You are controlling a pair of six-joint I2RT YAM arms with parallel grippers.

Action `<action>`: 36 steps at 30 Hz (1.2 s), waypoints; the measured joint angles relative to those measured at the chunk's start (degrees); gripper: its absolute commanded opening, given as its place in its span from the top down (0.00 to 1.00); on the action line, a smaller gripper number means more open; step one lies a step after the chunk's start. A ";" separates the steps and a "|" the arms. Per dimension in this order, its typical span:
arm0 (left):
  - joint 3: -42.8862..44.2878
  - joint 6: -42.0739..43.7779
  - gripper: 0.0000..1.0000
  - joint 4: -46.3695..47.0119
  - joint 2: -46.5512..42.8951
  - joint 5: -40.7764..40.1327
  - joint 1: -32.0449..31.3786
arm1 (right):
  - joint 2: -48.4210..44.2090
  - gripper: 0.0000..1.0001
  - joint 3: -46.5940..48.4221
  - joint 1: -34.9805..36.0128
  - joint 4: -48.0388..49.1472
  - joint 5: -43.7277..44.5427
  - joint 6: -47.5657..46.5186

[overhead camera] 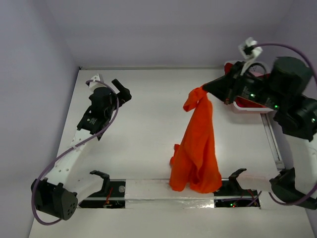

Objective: Fold and stack the t-shirts
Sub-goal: Move the tshirt to the center of the board

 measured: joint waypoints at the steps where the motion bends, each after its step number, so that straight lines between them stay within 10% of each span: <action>1: -1.07 -0.26 0.01 0.37 -1.07 0.07 0.00 | 1.20 1.00 0.00 2.05 -0.81 0.33 -0.39; 20: -4.07 -1.44 0.01 1.33 -7.21 2.78 0.00 | 8.11 1.00 6.10 14.10 -5.90 14.93 -2.51; 36: -21.24 -1.64 0.01 12.68 -10.21 28.44 0.00 | 11.13 1.00 13.92 14.10 -6.10 22.18 -1.90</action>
